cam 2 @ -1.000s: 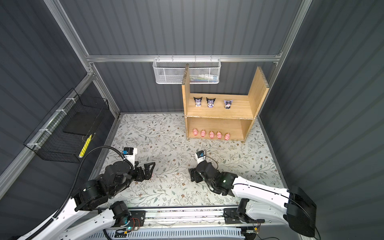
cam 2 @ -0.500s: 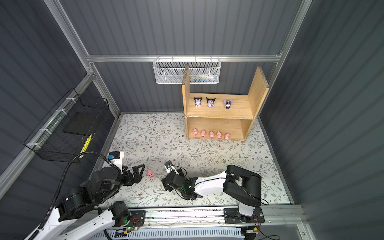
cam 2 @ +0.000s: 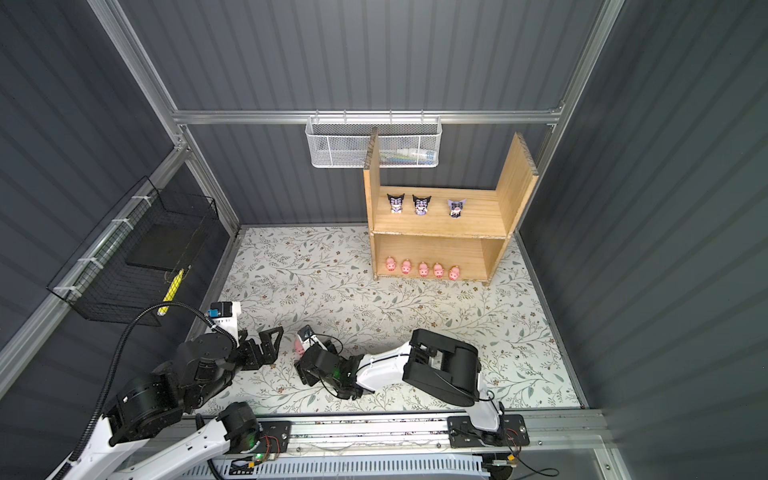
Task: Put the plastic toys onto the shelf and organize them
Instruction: 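Lower the right gripper over the last pink pig and close on it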
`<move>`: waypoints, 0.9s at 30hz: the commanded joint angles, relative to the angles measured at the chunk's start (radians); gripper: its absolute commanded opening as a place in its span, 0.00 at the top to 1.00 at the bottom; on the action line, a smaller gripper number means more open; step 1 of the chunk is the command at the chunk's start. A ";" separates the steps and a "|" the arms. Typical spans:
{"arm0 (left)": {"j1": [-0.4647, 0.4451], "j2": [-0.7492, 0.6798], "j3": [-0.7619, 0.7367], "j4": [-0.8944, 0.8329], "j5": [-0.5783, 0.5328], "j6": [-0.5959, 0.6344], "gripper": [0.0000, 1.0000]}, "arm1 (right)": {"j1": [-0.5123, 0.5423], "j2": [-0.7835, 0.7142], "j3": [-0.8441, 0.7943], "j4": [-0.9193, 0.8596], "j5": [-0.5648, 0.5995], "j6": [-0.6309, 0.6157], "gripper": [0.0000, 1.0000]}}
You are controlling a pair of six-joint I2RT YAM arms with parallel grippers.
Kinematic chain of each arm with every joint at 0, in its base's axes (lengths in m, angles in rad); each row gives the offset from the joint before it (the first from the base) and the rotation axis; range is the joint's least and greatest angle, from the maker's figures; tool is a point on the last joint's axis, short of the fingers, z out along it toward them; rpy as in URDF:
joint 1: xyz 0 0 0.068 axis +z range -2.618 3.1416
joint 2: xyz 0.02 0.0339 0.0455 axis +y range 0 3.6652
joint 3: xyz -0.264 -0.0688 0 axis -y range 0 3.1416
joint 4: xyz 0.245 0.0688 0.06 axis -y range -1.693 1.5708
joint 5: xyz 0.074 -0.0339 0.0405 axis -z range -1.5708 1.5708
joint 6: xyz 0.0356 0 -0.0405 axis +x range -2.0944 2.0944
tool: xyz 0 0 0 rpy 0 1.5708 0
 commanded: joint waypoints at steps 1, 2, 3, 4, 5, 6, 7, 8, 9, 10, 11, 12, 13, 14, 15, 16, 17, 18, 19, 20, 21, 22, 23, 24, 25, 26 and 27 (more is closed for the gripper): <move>0.008 -0.015 0.012 -0.011 -0.016 0.015 0.00 | 0.007 0.038 0.042 -0.002 0.002 -0.010 0.32; 0.008 -0.018 0.010 -0.012 -0.016 0.016 0.00 | 0.007 0.050 0.052 0.000 0.001 -0.014 0.33; 0.008 -0.020 0.010 -0.013 -0.016 0.014 0.00 | 0.007 0.060 0.061 0.000 0.002 -0.015 0.33; 0.008 -0.022 0.008 -0.013 -0.015 0.014 0.00 | 0.007 0.070 0.067 -0.002 0.005 -0.014 0.33; 0.007 -0.024 0.007 -0.013 -0.015 0.014 0.00 | 0.007 0.082 0.079 -0.002 0.011 -0.013 0.34; 0.008 -0.027 0.007 -0.013 -0.015 0.014 0.00 | 0.007 0.094 0.087 -0.005 0.018 -0.012 0.34; 0.008 -0.029 0.007 -0.013 -0.016 0.013 0.00 | 0.007 0.102 0.095 -0.008 0.032 -0.010 0.35; 0.008 -0.030 0.007 -0.013 -0.015 0.014 0.00 | 0.007 0.114 0.104 -0.011 0.042 -0.007 0.35; 0.008 -0.031 0.007 -0.013 -0.014 0.015 0.00 | 0.006 0.127 0.117 -0.014 0.044 -0.010 0.35; 0.008 -0.032 0.007 -0.013 -0.013 0.014 0.00 | 0.006 0.138 0.128 -0.022 0.047 -0.012 0.35; 0.008 -0.034 0.007 -0.014 -0.012 0.013 0.00 | 0.006 0.150 0.145 -0.030 0.052 -0.012 0.36; 0.008 -0.035 0.007 -0.014 -0.012 0.013 0.00 | 0.005 0.161 0.159 -0.039 0.058 -0.013 0.37; 0.008 -0.036 0.007 -0.013 -0.012 0.014 0.00 | 0.006 0.171 0.171 -0.049 0.067 -0.011 0.38; 0.009 -0.037 0.007 -0.013 -0.012 0.015 0.00 | 0.004 0.180 0.183 -0.057 0.076 -0.007 0.39; 0.008 -0.037 0.007 -0.013 -0.012 0.016 0.00 | 0.002 0.186 0.189 -0.059 0.077 -0.007 0.40; 0.008 -0.038 0.007 -0.013 -0.013 0.015 0.00 | 0.000 0.192 0.194 -0.061 0.081 -0.002 0.40; 0.008 -0.039 0.007 -0.012 -0.012 0.015 0.00 | -0.005 0.197 0.198 -0.067 0.086 0.003 0.41; 0.008 -0.040 0.006 -0.011 -0.012 0.015 0.00 | -0.006 0.201 0.203 -0.073 0.088 0.007 0.42; 0.008 -0.040 0.006 -0.010 -0.012 0.015 0.00 | -0.011 0.204 0.206 -0.078 0.093 0.012 0.43; 0.008 -0.041 0.006 -0.010 -0.012 0.017 0.00 | -0.015 0.207 0.205 -0.079 0.095 0.019 0.45; 0.008 -0.041 0.006 -0.009 -0.012 0.017 0.00 | -0.015 0.210 0.204 -0.080 0.094 0.022 0.46; 0.008 -0.043 0.006 -0.009 -0.012 0.018 0.00 | -0.015 0.213 0.204 -0.082 0.092 0.028 0.48; 0.008 -0.042 0.004 -0.007 -0.010 0.018 0.00 | -0.016 0.215 0.204 -0.085 0.092 0.031 0.50; 0.008 -0.042 0.003 -0.005 -0.010 0.019 0.00 | -0.016 0.217 0.201 -0.085 0.092 0.033 0.52; 0.008 -0.041 0.001 -0.005 -0.010 0.020 0.00 | -0.016 0.220 0.199 -0.085 0.091 0.034 0.55; 0.008 -0.041 0.001 -0.004 -0.010 0.022 0.00 | -0.036 0.222 0.196 -0.085 0.090 0.035 0.57; 0.008 -0.039 0.000 -0.002 -0.010 0.022 0.00 | -0.046 0.223 0.196 -0.083 0.090 0.034 0.61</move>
